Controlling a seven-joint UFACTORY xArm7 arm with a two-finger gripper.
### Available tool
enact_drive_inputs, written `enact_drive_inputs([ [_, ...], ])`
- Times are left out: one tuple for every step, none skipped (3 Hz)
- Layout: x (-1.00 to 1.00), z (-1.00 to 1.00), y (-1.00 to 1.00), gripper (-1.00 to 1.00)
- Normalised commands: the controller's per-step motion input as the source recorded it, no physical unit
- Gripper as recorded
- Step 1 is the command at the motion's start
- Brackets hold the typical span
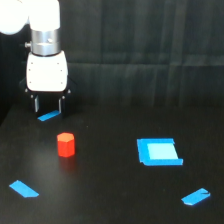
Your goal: Pick up the red object from the table
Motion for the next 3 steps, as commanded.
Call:
enact_drive_inputs([
  [0.36,-0.13,-0.06,0.99],
  [0.32,-0.14,-0.16,1.00],
  [0.57,0.06,-0.50,1.00],
])
